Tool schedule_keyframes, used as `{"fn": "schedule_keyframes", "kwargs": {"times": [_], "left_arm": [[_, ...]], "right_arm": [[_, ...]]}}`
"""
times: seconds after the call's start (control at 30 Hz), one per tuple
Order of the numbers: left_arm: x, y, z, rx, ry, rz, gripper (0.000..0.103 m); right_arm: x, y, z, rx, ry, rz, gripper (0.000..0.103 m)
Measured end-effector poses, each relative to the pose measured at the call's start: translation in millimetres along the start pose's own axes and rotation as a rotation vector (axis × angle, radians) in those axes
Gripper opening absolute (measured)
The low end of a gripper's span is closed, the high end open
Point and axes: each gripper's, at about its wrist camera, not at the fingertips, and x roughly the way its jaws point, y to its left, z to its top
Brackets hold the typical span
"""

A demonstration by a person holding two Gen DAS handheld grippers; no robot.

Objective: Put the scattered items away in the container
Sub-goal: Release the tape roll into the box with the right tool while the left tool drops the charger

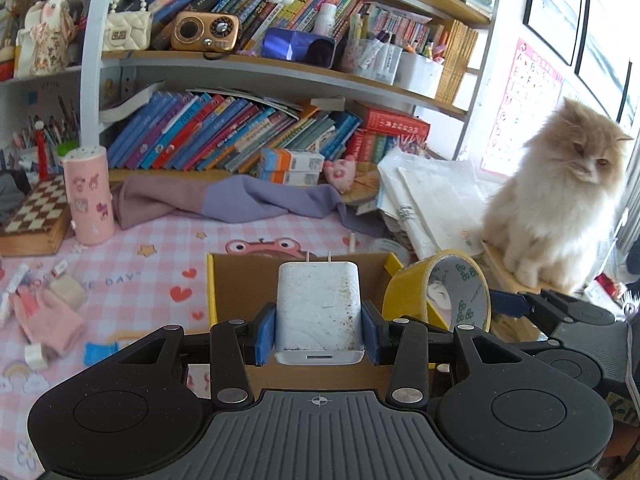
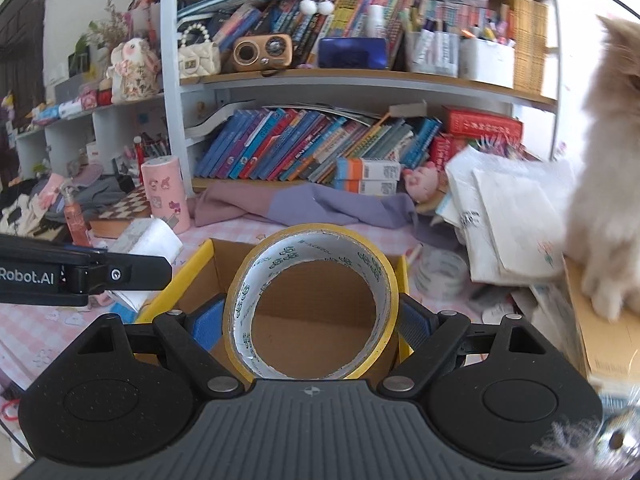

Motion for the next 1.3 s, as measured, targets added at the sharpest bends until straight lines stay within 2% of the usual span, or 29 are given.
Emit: {"fn": "schedule_keyframes", "kwargs": {"times": [0.13, 0.27, 0.47, 0.63, 0.8, 0.93, 1.13, 1.3], "left_arm": [[21.9, 2.5, 10.2, 0.018, 0.014, 0.022, 0.042], [49.7, 6.0, 16.0, 0.035, 0.054, 0.035, 0.042], [94.1, 10.1, 9.5, 0.076, 0.157, 0.062, 0.042], [122.0, 11.4, 3.1, 0.101, 0.221, 0.080, 0.042], [139.7, 13.5, 2.3, 0.125, 0.260, 0.095, 0.042], [149.5, 14.7, 0.2, 0.152, 0.299, 0.109, 0.042], [152.5, 16.3, 1.6, 0.179, 0.319, 0.112, 0.042], [153.8, 12.5, -1.6, 0.242, 0.331, 0.116, 0.042]], "right_arm": [[32.6, -3.6, 5.6, -0.066, 0.047, 0.018, 0.086], [68.2, -4.3, 9.1, -0.141, 0.140, 0.050, 0.086], [115.2, 8.3, 3.1, -0.353, 0.256, 0.089, 0.086], [145.8, 16.1, -1.9, -0.466, 0.367, 0.117, 0.086], [164.0, 29.1, -7.1, -0.619, 0.422, 0.148, 0.086], [176.8, 35.6, -9.4, -0.651, 0.466, 0.140, 0.086], [192.1, 31.8, -13.7, -0.611, 0.529, 0.130, 0.086], [191.5, 34.4, -18.0, -0.619, 0.532, 0.147, 0.086]]}}
